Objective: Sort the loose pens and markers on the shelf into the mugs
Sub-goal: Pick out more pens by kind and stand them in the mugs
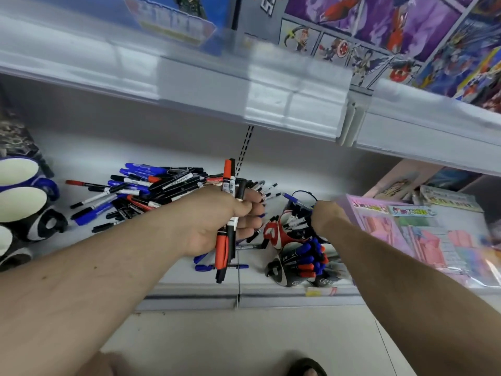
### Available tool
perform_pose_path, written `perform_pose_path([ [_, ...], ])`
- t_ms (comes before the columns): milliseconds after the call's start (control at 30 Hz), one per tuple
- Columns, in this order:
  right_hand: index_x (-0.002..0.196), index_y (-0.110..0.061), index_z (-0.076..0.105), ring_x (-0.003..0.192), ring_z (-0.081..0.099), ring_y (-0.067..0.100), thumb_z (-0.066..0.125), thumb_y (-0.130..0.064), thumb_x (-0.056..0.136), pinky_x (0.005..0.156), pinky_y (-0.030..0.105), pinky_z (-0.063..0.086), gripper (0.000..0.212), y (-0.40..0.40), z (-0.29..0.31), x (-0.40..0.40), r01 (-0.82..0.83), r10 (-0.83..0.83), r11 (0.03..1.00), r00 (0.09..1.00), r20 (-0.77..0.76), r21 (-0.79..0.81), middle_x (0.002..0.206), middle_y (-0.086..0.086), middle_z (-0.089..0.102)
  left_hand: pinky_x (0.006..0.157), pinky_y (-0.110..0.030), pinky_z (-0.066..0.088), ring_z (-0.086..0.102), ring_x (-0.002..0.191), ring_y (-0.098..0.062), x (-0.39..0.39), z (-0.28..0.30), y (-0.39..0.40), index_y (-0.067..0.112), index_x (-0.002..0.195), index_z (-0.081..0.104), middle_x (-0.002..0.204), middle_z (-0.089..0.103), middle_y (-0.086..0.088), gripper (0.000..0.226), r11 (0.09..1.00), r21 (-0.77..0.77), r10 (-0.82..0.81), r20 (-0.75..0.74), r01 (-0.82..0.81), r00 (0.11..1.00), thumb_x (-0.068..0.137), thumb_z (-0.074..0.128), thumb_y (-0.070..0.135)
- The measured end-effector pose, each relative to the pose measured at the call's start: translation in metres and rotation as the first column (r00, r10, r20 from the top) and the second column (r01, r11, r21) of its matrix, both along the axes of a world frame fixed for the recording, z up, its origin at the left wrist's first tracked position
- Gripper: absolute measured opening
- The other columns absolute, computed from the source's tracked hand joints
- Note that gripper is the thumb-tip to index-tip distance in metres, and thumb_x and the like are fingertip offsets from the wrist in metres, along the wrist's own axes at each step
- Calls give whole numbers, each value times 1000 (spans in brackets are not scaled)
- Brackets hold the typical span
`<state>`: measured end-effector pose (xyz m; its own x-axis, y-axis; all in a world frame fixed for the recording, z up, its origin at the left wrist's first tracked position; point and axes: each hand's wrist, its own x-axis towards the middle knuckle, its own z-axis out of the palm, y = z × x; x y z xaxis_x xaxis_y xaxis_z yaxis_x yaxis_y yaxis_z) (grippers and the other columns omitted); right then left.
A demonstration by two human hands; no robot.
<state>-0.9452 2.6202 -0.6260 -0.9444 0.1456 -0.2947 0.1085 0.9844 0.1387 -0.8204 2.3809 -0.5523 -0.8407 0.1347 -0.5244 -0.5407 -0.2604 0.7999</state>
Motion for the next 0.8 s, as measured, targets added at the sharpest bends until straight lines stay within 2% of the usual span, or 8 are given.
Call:
perform_pose_path([
  [167, 128, 0, 55, 117, 59, 24, 47, -5, 98, 86, 28, 48, 31, -22, -15, -7, -28, 24, 999, 995, 95, 39, 127, 12, 61, 85, -37, 55, 69, 71, -16, -5, -4, -9, 10, 105, 69, 83, 73, -3, 21, 999, 47, 23, 49, -25, 999, 100, 49, 2],
  [300, 127, 3, 57, 108, 62, 25, 45, -4, 99, 66, 13, 48, 31, -19, -38, -12, 13, -12, 1000, 995, 96, -9, 120, 13, 63, 78, -34, 56, 71, 71, -15, -2, -5, -21, 13, 101, 67, 79, 74, -1, 22, 997, 63, 45, 90, -51, 995, 101, 47, 3],
  [400, 109, -5, 63, 89, 63, 27, 45, -10, 99, 69, 33, 53, 21, -20, -29, -9, -10, 10, 1000, 999, -41, 12, 99, 11, 66, 79, -35, 56, 70, 72, -16, 2, -3, -32, 12, 103, 67, 79, 75, -1, 23, 996, 69, 55, 87, -61, 995, 101, 47, 3],
  [500, 81, -15, 52, 68, 55, 22, 44, -31, 103, 57, 30, 42, 29, -42, -11, 7, -90, 59, 974, 987, -151, -209, 76, 5, 60, 64, -30, 56, 65, 63, -13, 7, 0, -46, 13, 102, 68, 73, 71, 1, 22, 996, 47, 71, 82, -75, 994, 100, 49, 3],
  [567, 71, -16, 48, 55, 50, 18, 47, -33, 102, 52, 29, 38, 35, -67, -1, 28, -90, 31, 863, 992, -126, -497, 63, 2, 55, 56, -26, 51, 57, 54, -9, 11, 1, -55, 14, 100, 69, 67, 67, 3, 21, 995, 20, 99, 80, -101, 992, 99, 51, 4],
  [633, 71, -14, 49, 45, 38, 16, 52, -32, 100, 50, 27, 32, 34, -94, 6, 55, -19, -24, 663, 999, -47, -749, 53, -1, 44, 51, -25, 45, 48, 51, -8, 17, 1, -61, 14, 102, 69, 68, 64, 2, 21, 993, -11, 117, 75, -117, 990, 99, 51, 4],
  [733, 80, -11, 54, 41, 26, 15, 56, -32, 99, 42, 25, 23, 28, -129, 17, 97, 142, -37, 381, 990, 138, -914, 49, -2, 36, 43, -20, 36, 38, 46, -8, 29, 4, -67, 11, 112, 68, 67, 57, 1, 19, 992, -26, 127, 93, -125, 988, 100, 54, 11],
  [800, 85, -9, 56, 42, 21, 13, 56, -32, 99, 42, 24, 17, 27, -150, 27, 122, 241, 2, 251, 968, 250, -938, 49, -3, 33, 43, -20, 33, 36, 46, -10, 39, 6, -70, 11, 112, 68, 67, 54, -1, 18, 992, -57, 121, 77, -117, 990, 98, 58, 18],
])
